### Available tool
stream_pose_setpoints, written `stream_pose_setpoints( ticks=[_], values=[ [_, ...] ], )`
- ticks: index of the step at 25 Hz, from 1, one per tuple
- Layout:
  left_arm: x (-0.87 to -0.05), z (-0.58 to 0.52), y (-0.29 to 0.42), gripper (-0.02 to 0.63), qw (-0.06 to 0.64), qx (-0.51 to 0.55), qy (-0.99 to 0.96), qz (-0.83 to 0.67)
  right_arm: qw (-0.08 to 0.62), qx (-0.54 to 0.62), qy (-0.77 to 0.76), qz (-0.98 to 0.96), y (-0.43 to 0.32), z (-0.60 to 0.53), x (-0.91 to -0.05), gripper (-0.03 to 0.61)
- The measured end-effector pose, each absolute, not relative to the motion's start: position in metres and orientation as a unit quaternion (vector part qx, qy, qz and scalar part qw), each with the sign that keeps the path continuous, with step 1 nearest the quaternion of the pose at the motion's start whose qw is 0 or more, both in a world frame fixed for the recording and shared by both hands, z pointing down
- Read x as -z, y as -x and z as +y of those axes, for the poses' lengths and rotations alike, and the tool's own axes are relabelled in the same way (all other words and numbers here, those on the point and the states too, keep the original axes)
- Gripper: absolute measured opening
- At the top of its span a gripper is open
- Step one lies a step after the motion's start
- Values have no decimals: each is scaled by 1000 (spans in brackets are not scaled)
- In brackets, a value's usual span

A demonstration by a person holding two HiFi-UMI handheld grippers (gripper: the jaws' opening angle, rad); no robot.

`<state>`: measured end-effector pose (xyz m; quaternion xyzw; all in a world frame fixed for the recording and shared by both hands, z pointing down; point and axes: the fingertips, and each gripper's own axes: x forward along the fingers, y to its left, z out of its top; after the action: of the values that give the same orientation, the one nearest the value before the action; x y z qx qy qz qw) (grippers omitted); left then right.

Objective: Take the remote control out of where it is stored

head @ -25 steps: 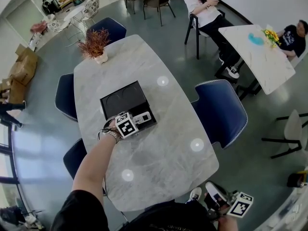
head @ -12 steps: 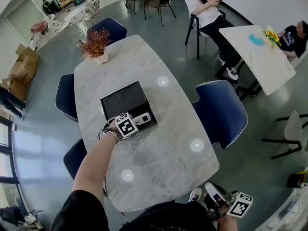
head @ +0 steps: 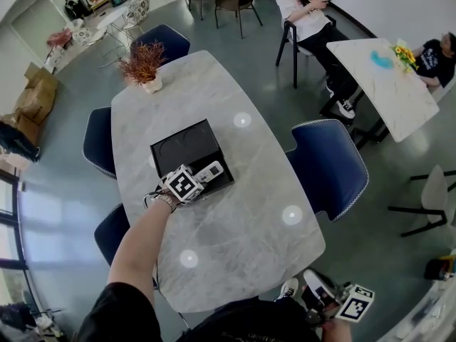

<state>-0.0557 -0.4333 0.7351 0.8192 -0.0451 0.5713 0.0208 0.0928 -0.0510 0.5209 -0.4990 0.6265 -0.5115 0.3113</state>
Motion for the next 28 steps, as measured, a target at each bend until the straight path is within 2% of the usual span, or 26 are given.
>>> stream_pose_setpoints(
  ticks=[5, 13, 28],
  values=[
    [-729, -429, 56, 190, 114, -528, -839, -63, 318, 517, 488, 627, -88, -53, -517, 8],
    [-737, -429, 63, 190, 104, -547, -827, -76, 315, 516, 489, 629, -88, -54, -519, 8],
    [-682, -430, 53, 187, 253, -390, -878, -117, 309, 519, 463, 648, -84, -63, -518, 8]
  ],
)
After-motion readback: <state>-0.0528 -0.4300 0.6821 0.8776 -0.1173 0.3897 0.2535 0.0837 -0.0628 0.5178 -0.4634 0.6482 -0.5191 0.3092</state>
